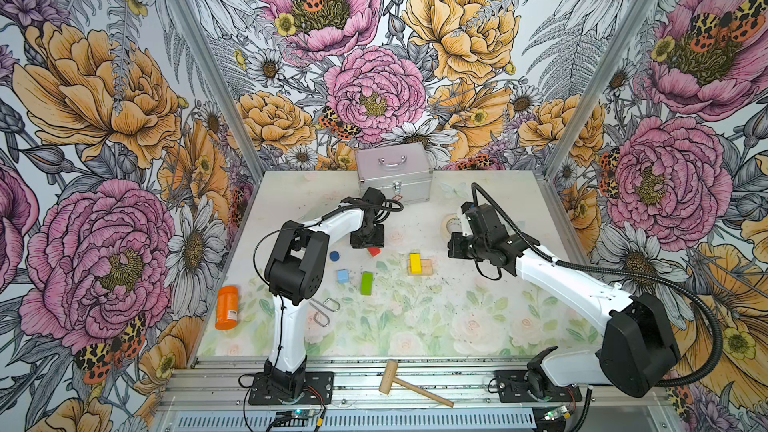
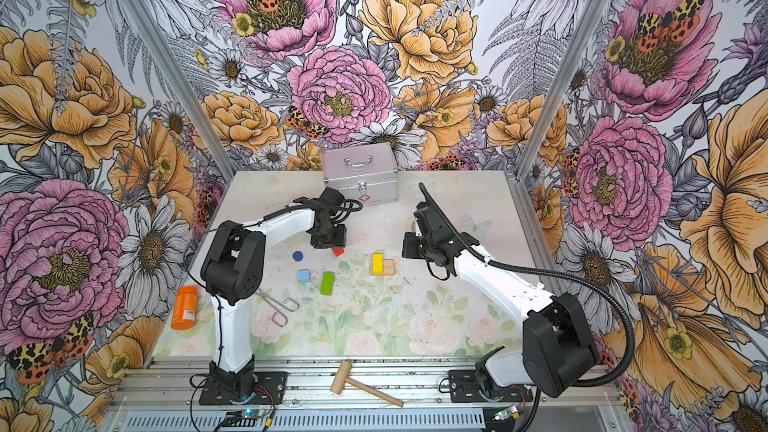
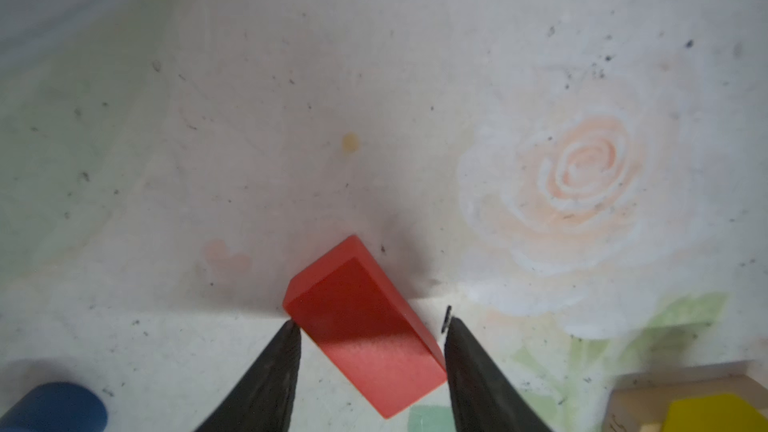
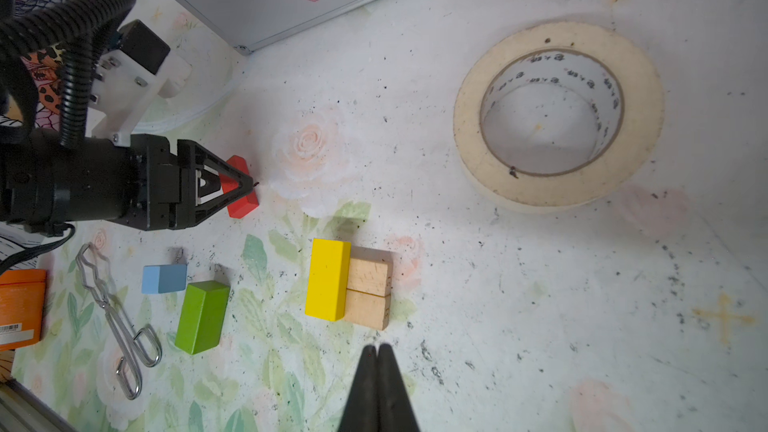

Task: Build the wood block tower
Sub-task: 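Move the left gripper down onto the red block while the right arm draws back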

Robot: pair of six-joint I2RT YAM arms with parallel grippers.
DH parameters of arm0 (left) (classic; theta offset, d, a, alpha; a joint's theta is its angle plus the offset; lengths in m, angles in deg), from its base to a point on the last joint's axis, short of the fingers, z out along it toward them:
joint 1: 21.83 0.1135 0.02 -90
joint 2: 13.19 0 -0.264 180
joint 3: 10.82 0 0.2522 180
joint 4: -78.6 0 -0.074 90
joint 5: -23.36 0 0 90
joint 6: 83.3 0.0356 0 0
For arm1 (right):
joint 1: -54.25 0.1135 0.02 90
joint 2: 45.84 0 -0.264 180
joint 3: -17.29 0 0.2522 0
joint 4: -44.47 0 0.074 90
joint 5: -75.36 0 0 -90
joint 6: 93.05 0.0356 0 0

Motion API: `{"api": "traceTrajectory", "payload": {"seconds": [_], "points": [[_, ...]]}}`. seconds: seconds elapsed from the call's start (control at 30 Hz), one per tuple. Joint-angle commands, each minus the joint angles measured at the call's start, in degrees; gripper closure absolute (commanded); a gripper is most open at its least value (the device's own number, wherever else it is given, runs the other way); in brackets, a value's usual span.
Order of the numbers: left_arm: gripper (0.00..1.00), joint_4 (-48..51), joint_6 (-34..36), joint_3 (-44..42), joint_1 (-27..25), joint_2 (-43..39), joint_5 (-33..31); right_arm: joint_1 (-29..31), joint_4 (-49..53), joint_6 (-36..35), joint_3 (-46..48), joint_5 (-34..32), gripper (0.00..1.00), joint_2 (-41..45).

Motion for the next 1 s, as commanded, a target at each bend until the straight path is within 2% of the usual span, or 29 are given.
{"api": "traceTrajectory", "payload": {"seconds": [0.0,0.33,0.53,0.6,0.83,0.97], "points": [[0.45,0.5,-1.2,1.2,0.5,1.3,-1.4,-0.6,-0.2,-0.9,0.6,-0.5,0.99,2.1],[0.66,0.9,-1.0,0.9,-0.2,1.5,-2.4,-1.1,-0.2,-0.8,1.6,-0.5,0.99,3.1],[0.88,2.3,-0.3,2.5,-1.9,0.9,-2.8,-1.1,-0.2,-0.6,1.9,-0.4,0.99,3.1],[0.99,3.3,-0.2,3.3,-2.7,0.4,-2.8,-1.2,-0.2,-0.6,1.9,-0.4,0.99,3.0],[1.0,6.6,-1.2,6.7,-7.8,-4.4,-1.8,-1.4,-0.2,-1.0,2.3,-0.7,0.99,3.2],[1.0,7.1,-5.3,7.7,-11.9,-7.0,-0.8,-2.1,0.3,-2.6,2.2,-0.4,0.99,3.3]]}}
